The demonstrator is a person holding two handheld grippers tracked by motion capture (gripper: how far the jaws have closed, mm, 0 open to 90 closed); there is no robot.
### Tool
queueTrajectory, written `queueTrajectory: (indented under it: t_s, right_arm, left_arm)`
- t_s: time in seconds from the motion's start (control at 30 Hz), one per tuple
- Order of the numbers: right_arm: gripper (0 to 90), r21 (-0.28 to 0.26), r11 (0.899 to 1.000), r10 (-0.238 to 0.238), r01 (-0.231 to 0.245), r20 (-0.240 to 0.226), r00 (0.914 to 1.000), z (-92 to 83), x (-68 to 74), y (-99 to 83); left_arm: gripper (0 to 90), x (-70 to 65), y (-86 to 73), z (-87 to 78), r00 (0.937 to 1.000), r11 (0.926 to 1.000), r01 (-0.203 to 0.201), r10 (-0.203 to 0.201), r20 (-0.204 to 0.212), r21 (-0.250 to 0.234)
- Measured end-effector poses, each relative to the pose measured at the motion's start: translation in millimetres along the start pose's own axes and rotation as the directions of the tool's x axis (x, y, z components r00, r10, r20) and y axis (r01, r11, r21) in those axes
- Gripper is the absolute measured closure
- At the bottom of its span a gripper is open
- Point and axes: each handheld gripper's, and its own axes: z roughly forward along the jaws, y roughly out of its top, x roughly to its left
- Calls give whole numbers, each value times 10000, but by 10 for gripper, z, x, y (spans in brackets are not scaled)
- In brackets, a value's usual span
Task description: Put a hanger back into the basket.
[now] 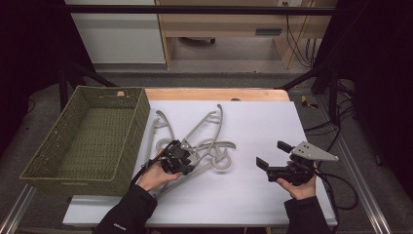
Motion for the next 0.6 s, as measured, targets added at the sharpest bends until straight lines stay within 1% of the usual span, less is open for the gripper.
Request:
queueTrajectory:
  t_s: [0.1,0.23,0.27,0.37,0.47,0.5,0.53,0.6]
  right_arm:
    - [31,71,10000,-49,49,28,10000,3,-1,-3]
    - [32,52,10000,-39,39,14,10000,1,-2,-2]
    - [32,66,10000,-44,43,15,10000,3,-1,-3]
    - [32,67,10000,-40,39,6,10000,4,-1,-3]
    - [32,27,10000,11,-11,-22,10000,-1,0,-1]
    - [32,27,10000,11,-11,-22,10000,-1,0,-1]
    - [32,-4,10000,-13,13,18,10000,-3,-2,1]
    - [32,6,10000,-6,6,13,10000,-7,-3,2]
  left_arm:
    - [690,2,1,21,9999,9997,-97,98,-34,204]
    - [696,4,3,57,9999,9990,-124,126,-44,434]
    - [699,8,6,79,10000,9988,-53,54,-12,496]
    - [702,10,10,87,10000,9987,-91,91,-14,510]
    - [754,-4,17,84,9999,9986,-114,113,10,507]
    - [754,-15,19,83,9999,9985,-141,142,-4,521]
    - [787,-32,23,88,9996,9980,-187,200,-217,602]
    - [790,-33,23,89,9996,9980,-181,195,-223,602]
